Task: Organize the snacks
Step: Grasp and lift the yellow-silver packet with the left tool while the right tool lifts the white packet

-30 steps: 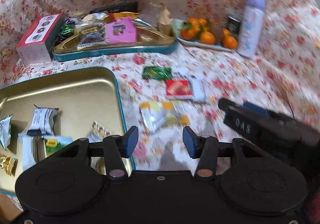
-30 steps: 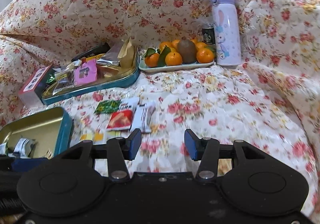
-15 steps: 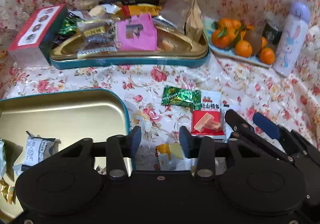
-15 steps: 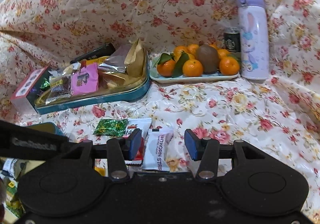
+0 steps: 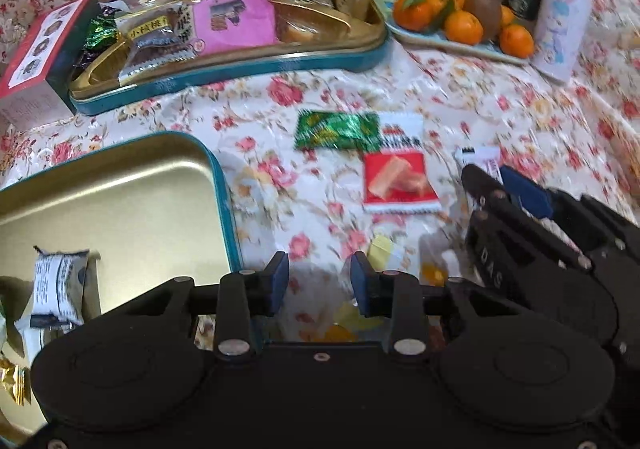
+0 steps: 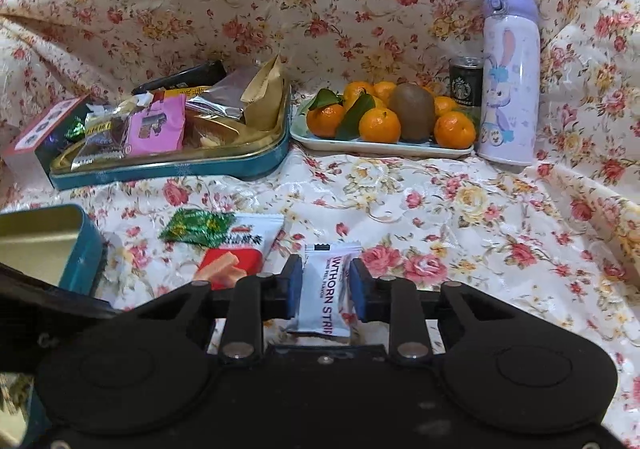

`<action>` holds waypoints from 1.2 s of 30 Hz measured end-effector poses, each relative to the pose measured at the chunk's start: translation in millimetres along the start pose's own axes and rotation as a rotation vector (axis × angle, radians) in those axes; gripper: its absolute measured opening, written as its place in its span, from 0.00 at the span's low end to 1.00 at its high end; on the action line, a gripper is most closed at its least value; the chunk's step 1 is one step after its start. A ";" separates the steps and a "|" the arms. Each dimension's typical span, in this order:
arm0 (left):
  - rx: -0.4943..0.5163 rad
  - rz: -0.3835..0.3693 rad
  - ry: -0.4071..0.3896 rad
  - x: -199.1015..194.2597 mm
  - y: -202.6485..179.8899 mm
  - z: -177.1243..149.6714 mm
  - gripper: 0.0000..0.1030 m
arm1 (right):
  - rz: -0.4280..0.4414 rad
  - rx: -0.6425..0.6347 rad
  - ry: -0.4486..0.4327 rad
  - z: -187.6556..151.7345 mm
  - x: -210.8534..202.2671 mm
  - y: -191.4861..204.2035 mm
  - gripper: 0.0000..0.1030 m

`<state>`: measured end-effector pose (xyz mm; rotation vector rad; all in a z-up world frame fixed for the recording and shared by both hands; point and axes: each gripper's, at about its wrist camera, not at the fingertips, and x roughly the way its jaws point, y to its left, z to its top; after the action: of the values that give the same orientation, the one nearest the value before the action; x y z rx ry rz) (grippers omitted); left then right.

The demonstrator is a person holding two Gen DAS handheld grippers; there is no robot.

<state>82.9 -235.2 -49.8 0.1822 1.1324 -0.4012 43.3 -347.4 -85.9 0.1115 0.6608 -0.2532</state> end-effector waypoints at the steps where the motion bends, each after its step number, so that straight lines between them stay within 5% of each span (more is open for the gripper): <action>1: 0.004 -0.009 0.004 -2.0 -1.6 -3.1 0.40 | 0.000 0.006 0.000 -1.9 -2.4 -2.5 0.24; 20: -0.081 -0.088 0.015 -25.3 1.3 -34.0 0.40 | -0.037 0.199 -0.018 -49.8 -54.1 -59.6 0.24; 29: -0.107 -0.172 -0.032 -42.4 -3.9 -32.4 0.43 | -0.084 0.091 -0.058 -59.4 -48.3 -42.7 0.27; 36: -0.071 -0.170 -0.024 -36.0 -24.4 -34.8 0.43 | -0.068 0.084 -0.086 -64.9 -49.2 -46.1 0.27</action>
<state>30.8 -237.7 -30.4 0.0188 1.1400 -0.5115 -44.8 -370.3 -107.4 0.1578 0.5692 -0.3490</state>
